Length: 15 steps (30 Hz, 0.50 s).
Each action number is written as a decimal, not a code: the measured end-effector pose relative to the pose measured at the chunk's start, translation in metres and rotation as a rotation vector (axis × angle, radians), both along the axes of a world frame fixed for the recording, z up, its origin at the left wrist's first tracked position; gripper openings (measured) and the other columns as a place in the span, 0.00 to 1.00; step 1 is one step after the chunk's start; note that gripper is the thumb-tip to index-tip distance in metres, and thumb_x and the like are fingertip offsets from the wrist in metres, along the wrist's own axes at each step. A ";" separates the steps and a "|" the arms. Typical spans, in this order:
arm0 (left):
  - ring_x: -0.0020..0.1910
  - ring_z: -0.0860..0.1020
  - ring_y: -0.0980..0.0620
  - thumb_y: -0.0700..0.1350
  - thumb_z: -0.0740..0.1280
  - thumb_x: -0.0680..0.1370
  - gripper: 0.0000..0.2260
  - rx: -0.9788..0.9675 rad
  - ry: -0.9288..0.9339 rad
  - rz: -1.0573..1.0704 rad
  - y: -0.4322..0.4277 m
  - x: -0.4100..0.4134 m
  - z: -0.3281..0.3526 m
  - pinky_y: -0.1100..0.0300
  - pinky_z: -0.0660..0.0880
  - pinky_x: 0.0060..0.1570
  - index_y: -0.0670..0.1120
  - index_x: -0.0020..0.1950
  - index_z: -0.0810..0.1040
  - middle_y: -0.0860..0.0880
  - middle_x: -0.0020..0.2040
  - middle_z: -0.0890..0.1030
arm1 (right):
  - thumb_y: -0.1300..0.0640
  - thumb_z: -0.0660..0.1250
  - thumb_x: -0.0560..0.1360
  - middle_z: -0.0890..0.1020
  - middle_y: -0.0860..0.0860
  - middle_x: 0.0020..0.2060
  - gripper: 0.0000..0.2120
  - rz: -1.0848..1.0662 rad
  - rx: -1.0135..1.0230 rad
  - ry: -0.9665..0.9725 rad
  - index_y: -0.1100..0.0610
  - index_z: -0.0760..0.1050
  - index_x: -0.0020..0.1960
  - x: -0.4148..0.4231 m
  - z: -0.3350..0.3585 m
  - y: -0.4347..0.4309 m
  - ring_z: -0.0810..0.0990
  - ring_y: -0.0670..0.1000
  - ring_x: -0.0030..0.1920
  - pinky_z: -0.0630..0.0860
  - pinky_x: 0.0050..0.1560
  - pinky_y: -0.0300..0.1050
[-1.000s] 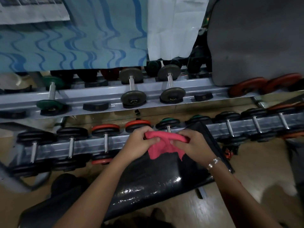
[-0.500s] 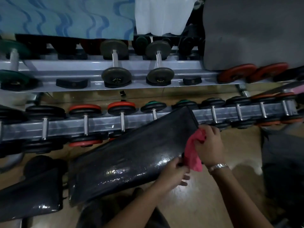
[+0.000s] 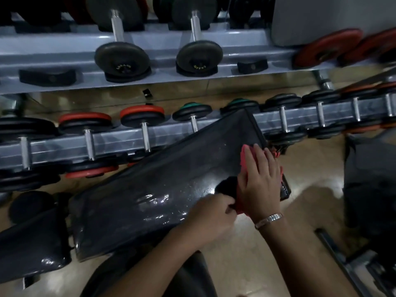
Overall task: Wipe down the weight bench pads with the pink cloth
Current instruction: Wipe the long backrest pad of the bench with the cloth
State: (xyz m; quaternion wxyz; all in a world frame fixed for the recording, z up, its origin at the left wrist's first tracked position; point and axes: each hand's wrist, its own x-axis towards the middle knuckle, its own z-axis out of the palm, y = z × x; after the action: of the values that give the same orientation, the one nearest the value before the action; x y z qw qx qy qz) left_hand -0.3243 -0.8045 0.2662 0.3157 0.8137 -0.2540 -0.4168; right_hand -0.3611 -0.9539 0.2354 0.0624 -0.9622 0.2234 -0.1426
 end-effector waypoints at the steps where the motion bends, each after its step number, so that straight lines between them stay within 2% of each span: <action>1: 0.42 0.81 0.50 0.48 0.62 0.75 0.08 -0.003 -0.085 0.027 -0.001 0.004 -0.002 0.53 0.78 0.43 0.50 0.48 0.80 0.51 0.41 0.84 | 0.64 0.63 0.76 0.75 0.59 0.70 0.25 -0.003 0.010 -0.036 0.59 0.71 0.73 0.000 -0.002 -0.002 0.70 0.64 0.72 0.66 0.71 0.65; 4: 0.45 0.80 0.52 0.47 0.64 0.77 0.09 -0.097 -0.252 0.197 -0.005 0.016 -0.009 0.55 0.77 0.45 0.53 0.53 0.82 0.54 0.47 0.83 | 0.67 0.61 0.75 0.78 0.55 0.68 0.22 -0.044 0.043 -0.107 0.57 0.78 0.68 -0.005 -0.001 -0.010 0.70 0.62 0.72 0.68 0.69 0.68; 7: 0.51 0.76 0.53 0.42 0.67 0.76 0.08 -0.225 -0.490 0.310 -0.007 0.026 -0.028 0.57 0.74 0.53 0.49 0.53 0.82 0.53 0.50 0.80 | 0.64 0.61 0.76 0.77 0.49 0.70 0.22 -0.145 0.013 -0.059 0.50 0.79 0.66 -0.011 0.006 -0.008 0.65 0.61 0.77 0.57 0.74 0.71; 9: 0.58 0.74 0.51 0.40 0.67 0.77 0.11 -0.240 -0.580 0.346 -0.008 0.032 -0.043 0.56 0.72 0.60 0.47 0.59 0.81 0.52 0.56 0.78 | 0.61 0.59 0.77 0.70 0.51 0.75 0.24 -0.200 0.016 -0.006 0.49 0.75 0.71 -0.012 0.006 0.002 0.58 0.62 0.79 0.52 0.76 0.72; 12: 0.64 0.71 0.51 0.40 0.65 0.79 0.16 -0.217 -0.622 0.372 -0.011 0.036 -0.060 0.52 0.69 0.66 0.47 0.67 0.76 0.50 0.65 0.75 | 0.60 0.55 0.78 0.60 0.56 0.80 0.28 -0.204 0.023 0.048 0.53 0.63 0.79 -0.017 -0.006 0.018 0.50 0.64 0.81 0.50 0.76 0.72; 15: 0.70 0.67 0.50 0.41 0.63 0.80 0.19 -0.191 -0.644 0.395 -0.011 0.037 -0.072 0.52 0.64 0.72 0.46 0.72 0.72 0.49 0.70 0.71 | 0.65 0.53 0.77 0.63 0.57 0.79 0.29 -0.178 0.043 0.036 0.58 0.62 0.78 -0.030 -0.008 0.006 0.52 0.63 0.81 0.51 0.77 0.70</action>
State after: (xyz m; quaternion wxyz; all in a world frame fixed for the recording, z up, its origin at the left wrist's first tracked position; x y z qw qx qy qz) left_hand -0.2871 -0.8157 0.1942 0.3686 0.9029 -0.2161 -0.0457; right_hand -0.3912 -0.9479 0.2277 0.0664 -0.9394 0.3120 -0.1255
